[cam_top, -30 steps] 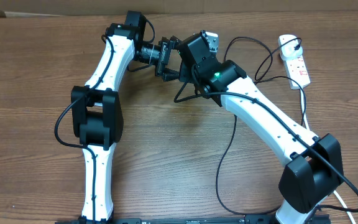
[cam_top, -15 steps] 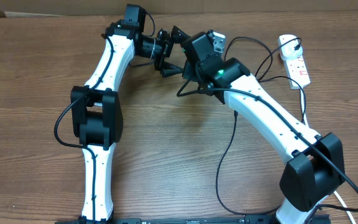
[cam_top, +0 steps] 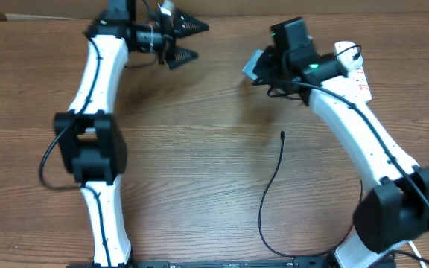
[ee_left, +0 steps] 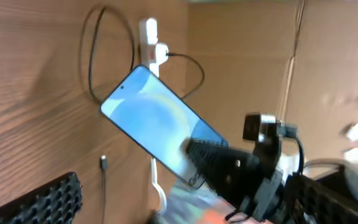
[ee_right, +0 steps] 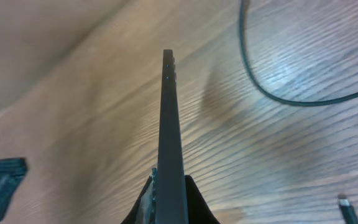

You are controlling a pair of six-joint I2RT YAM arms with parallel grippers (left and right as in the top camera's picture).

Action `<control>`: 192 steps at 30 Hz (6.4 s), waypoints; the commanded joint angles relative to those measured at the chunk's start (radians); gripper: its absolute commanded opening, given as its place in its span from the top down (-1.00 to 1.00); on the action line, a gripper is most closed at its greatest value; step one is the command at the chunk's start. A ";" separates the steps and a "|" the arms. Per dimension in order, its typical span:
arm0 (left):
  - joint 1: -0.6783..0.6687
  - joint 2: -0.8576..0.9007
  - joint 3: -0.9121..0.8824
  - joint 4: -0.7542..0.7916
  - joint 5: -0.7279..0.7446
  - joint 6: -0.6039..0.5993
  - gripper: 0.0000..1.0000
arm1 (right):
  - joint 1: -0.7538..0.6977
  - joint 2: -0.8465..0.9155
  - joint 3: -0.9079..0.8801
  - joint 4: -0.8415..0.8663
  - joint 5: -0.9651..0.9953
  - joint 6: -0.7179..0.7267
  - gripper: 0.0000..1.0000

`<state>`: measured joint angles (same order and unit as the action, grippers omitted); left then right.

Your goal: Plug charger to phone and switch on socket

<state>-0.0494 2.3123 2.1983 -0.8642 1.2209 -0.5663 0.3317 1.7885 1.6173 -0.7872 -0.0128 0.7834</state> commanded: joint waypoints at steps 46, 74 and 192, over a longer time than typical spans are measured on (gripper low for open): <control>-0.193 -0.467 0.013 -0.189 -0.685 -0.790 -0.96 | -0.018 -0.150 0.020 0.450 -0.700 0.834 0.93; -0.211 -0.466 0.013 -0.148 -0.795 -0.898 -0.36 | 0.022 -0.150 0.020 0.540 -0.693 1.041 0.93; -0.213 -0.392 -0.234 -0.289 -0.716 0.278 0.92 | -0.031 -0.141 -0.097 -0.456 0.240 -0.034 -1.00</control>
<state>-0.2558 1.8755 1.9682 -1.1275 0.2028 -0.4915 0.3019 1.6615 1.5650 -1.2495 0.1787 0.7773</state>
